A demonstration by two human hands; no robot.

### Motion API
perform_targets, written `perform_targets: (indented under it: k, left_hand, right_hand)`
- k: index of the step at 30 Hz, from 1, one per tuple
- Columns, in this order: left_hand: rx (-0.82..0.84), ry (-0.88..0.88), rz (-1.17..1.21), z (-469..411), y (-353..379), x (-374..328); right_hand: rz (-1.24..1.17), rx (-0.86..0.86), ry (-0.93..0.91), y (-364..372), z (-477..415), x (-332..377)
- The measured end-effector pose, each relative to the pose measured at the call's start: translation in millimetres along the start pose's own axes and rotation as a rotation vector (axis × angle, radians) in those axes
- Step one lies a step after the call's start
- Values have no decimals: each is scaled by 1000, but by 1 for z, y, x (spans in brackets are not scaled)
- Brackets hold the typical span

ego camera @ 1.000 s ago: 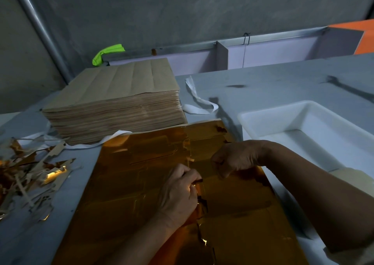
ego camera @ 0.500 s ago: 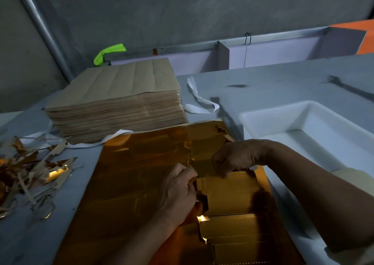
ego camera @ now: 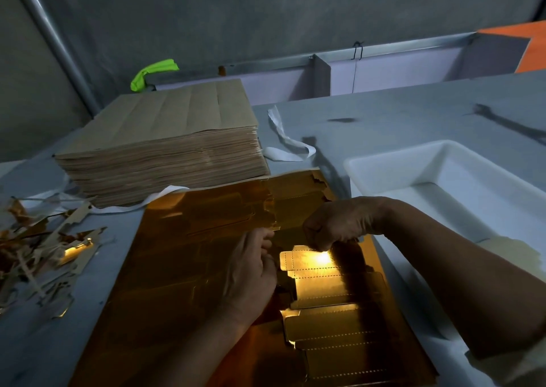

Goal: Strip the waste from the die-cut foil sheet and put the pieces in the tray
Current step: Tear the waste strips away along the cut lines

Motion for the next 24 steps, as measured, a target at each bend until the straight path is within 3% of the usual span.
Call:
perform_targets:
  k: [7, 11, 15, 19, 24]
  left_hand:
    - [31, -163, 198, -8, -12, -4]
    - [80, -112, 324, -10, -27, -10]
    - [334, -258, 453, 1, -32, -18]
    - [660, -275, 258, 14, -31, -15]
    - [805, -259, 299, 11, -31, -13]
  right_hand:
    - [-33, 16, 7, 1, -2, 0]
    - [-22, 26, 3, 2, -4, -2]
    - [-7, 30, 2, 1, -3, -1]
    - [-12, 24, 19, 1, -2, -1]
    - [-17, 17, 26, 1, -1, 0]
Point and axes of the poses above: each hand's wrist, its own z-axis away from the middle knuckle, its own y-axis out of the palm, x = y × z, the point moved 1 cm from there along -z, towards the middle knuckle, and after that the axes turned 6 degrees about y, right-handed, at the moved point
